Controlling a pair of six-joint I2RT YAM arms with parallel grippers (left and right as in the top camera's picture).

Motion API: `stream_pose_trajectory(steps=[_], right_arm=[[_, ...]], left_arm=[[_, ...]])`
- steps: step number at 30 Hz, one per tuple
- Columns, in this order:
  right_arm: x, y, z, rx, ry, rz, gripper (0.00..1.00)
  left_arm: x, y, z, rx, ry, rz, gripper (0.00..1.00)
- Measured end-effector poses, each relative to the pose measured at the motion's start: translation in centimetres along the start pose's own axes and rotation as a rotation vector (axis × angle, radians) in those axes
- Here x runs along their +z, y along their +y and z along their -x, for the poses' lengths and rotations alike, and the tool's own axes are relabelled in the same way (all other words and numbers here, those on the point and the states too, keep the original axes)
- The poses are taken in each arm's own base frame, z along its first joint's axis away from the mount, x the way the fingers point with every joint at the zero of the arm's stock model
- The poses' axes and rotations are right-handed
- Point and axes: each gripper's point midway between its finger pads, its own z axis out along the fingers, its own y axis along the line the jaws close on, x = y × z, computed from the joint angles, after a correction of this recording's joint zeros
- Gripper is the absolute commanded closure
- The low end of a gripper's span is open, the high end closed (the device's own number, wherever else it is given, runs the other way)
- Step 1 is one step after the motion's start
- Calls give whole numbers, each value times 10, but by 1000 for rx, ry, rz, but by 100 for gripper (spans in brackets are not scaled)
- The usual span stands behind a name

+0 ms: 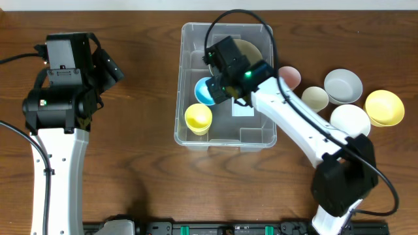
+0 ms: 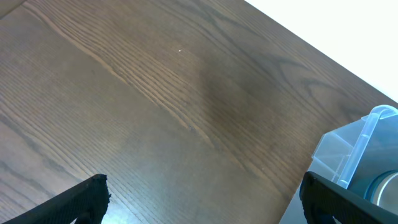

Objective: Pack container
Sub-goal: 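Move the blue cup toward the yellow cups and release it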

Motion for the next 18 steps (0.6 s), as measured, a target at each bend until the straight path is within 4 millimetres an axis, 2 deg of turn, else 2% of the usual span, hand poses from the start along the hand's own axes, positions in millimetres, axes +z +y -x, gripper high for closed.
stream_pose_trajectory(steps=[5,11,12,14,18], right_arm=[[11,7,-2,-13,9,6,99],[12,6,-1,-13,6,-2,99],[12,6,-1,-13,6,-2,98],[12,5,-1,-12,5,-6,87],[12,2,-1,-16,2,-25,86]], left_arm=[[0,0,0,0,0,0,2],[0,0,0,0,0,0,2],[0,0,0,0,0,0,2],[0,0,0,0,0,0,2],[0,0,0,0,0,0,2]])
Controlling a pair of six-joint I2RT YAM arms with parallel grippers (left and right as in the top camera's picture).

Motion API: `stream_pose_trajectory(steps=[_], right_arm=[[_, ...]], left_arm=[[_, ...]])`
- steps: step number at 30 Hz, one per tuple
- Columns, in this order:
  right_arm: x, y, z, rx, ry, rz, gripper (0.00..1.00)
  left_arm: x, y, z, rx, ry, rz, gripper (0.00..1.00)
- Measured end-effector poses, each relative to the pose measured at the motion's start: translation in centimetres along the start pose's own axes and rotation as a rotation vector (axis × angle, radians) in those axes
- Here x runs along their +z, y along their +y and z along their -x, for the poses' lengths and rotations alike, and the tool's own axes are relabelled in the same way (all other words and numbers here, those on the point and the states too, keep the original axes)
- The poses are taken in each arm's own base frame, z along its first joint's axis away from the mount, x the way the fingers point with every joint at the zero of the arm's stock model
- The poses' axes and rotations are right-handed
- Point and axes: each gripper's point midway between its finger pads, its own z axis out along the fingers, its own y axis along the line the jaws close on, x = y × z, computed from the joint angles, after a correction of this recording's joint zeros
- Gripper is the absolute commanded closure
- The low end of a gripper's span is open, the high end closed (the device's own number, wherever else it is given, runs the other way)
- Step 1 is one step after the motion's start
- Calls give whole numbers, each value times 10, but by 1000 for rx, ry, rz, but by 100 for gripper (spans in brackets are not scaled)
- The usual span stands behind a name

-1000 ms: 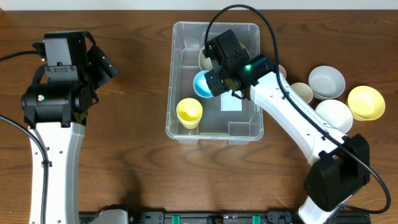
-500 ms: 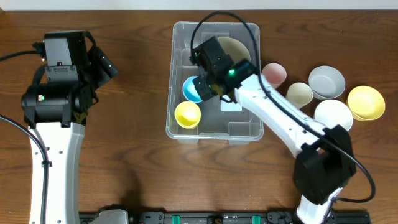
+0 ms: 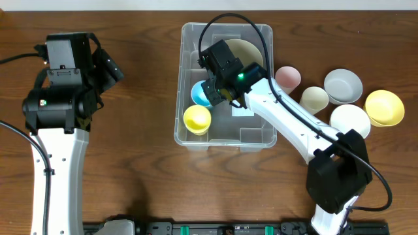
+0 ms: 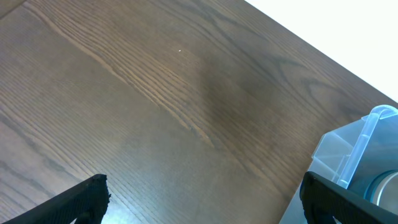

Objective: Pack container
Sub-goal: 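Move the blue cup toward the yellow cups and release it, then move the right gripper right and close it on the white cup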

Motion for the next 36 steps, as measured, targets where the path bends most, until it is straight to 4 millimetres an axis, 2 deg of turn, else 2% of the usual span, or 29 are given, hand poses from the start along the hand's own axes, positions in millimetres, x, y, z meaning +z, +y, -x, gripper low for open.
stream_pose_trajectory(steps=[3,9,14,18,22,25,32,36], right_arm=[[0,-5,1,0,-4,-26,92],[0,-10,2,7,-10,-47,91],[0,-16,6,26,-23,-59,84],[0,-25,3,45,-8,-72,82],[-8,-47,-9,98,42,-99,80],[-31,-74,-17,159,62,-130,80],[-120,-153,-44,370,51,-225,76],[-144,-192,-74,485,106,-282,76]], left_arm=[[0,0,0,0,0,0,2],[0,0,0,0,0,0,2],[0,0,0,0,0,0,2],[0,0,0,0,0,0,2],[0,0,0,0,0,0,2],[0,0,0,0,0,0,2],[0,0,0,0,0,0,2],[0,0,0,0,0,0,2]])
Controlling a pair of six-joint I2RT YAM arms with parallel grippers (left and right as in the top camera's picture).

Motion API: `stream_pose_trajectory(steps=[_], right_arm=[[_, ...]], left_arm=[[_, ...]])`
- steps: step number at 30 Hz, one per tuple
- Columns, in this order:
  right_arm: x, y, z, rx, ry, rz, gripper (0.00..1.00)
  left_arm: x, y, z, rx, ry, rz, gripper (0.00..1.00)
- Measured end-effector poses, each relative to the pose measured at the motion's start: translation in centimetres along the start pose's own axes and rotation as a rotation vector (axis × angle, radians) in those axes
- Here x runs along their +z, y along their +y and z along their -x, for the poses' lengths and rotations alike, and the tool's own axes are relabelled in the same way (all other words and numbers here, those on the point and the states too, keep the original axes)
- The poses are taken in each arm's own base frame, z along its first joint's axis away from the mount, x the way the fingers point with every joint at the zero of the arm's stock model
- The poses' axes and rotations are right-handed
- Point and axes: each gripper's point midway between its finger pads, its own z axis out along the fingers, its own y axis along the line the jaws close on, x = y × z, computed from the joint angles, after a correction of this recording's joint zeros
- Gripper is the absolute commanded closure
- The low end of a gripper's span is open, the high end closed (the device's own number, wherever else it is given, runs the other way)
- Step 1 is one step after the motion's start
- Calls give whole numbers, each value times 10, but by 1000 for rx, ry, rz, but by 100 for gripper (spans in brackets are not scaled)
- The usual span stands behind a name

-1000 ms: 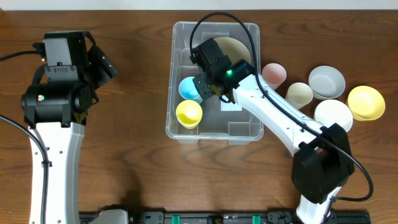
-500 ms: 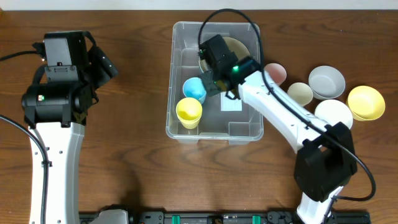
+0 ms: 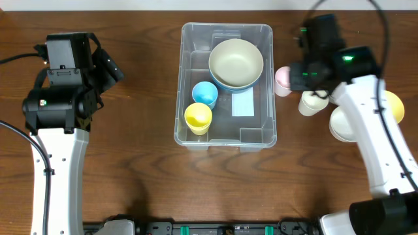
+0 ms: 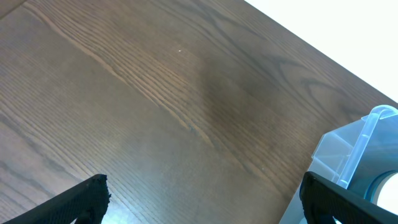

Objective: Pack container
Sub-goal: 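Move the right gripper right and close it on the white cup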

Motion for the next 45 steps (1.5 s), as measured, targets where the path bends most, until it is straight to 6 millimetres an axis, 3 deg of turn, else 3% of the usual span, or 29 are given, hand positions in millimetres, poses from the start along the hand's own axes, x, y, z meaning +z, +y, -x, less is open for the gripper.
stream_pose_trajectory(steps=[8,16,26,38,40,45], right_arm=[[24,-64,-10,173,57,-67,67],[71,-101,-46,314,138,-72,65],[111,-97,-45,345,55,10,63],[133,-92,-50,355,12,38,64],[137,-92,-52,357,7,38,67],[141,-91,-59,373,21,39,95]], left_arm=[[0,0,0,0,0,0,2],[0,0,0,0,0,0,2],[0,0,0,0,0,0,2],[0,0,0,0,0,0,2],[0,0,0,0,0,0,2],[0,0,0,0,0,0,2]])
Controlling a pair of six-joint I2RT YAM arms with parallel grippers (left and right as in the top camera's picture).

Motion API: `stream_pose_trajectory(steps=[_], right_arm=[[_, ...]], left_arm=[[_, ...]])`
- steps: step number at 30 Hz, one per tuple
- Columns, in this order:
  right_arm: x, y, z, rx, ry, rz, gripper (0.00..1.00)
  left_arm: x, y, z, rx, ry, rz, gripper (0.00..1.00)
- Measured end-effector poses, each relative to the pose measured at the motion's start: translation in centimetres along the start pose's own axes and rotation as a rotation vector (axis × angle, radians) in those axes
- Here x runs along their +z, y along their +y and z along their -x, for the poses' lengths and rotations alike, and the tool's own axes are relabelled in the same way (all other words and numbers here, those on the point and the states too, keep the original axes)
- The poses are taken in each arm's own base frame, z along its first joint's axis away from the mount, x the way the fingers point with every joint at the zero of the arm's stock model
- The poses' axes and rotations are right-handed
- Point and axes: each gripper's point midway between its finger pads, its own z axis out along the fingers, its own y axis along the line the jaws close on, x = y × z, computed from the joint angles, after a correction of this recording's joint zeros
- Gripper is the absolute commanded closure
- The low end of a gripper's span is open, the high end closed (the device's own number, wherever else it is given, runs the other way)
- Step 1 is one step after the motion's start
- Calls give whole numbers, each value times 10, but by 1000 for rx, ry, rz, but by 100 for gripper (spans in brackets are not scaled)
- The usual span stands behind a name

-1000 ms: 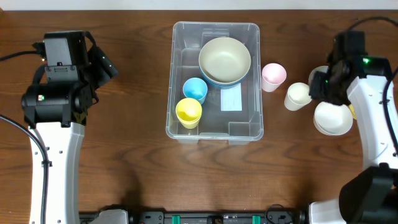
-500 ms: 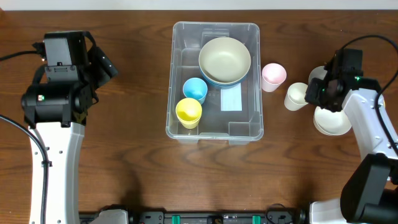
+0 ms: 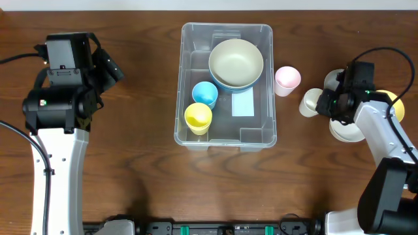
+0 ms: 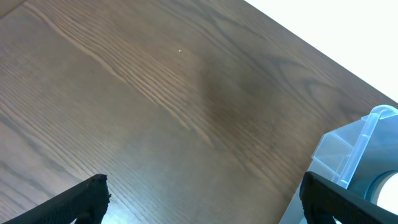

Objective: Pack container
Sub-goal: 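Move the right gripper right and close it on the white cup, then lift the white cup and carry it into the bin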

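The clear container [image 3: 261, 134] stands mid-table. Inside it are a cream bowl [image 3: 236, 61] nested in a blue one, a blue cup [image 3: 205, 93], a yellow cup [image 3: 198, 117] and a white card [image 3: 243, 103]. To its right stand a pink cup [image 3: 287, 78] and a cream cup [image 3: 309, 102]. My right gripper [image 3: 328, 102] is at the cream cup's right side, its fingers hidden under the wrist. My left gripper [image 3: 110, 68] hangs open over bare wood far to the left, empty. The left wrist view shows its fingertips [image 4: 84, 198] wide apart and the container's corner [image 4: 357, 146].
A white bowl [image 3: 345, 130], a yellow bowl [image 3: 394, 104] and a grey bowl [image 3: 332, 79] lie under and around my right arm at the right edge. The table's far edge runs just behind the container.
My right gripper has gone from over the pink cup by the container's right wall to farther right, at the cream cup. The left arm has not moved.
My right gripper was down inside the container at the blue cup, beside the yellow cup, at the two oldest moments. Then it was outside, over the cups on the right, with the blue cup left standing inside. Now it is at the cream cup.
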Motion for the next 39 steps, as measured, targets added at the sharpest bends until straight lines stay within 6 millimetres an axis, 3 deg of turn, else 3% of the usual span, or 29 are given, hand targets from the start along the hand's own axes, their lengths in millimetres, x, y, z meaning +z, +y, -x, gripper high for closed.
stream_pose_trajectory(steps=[2,9,13,16,19,25,28,32,39], right_arm=[[0,1,1,3,-2,3,99],[0,0,-1,6,3,2,99],[-6,-2,-11,8,48,-10,99],[-27,-2,-14,8,51,-10,99],[-71,8,5,-3,-55,22,99],[-194,48,39,-80,-357,145,99],[-230,73,38,-141,-442,215,99],[-244,118,32,-262,-490,311,99],[-218,204,14,-483,-465,428,99]], left_arm=[[0,0,0,0,0,0,2],[0,0,0,0,0,0,2],[0,0,0,0,0,0,2],[0,0,0,0,0,0,2],[0,0,0,0,0,0,2],[0,0,0,0,0,0,2],[0,0,0,0,0,0,2],[0,0,0,0,0,0,2],[0,0,0,0,0,0,2]])
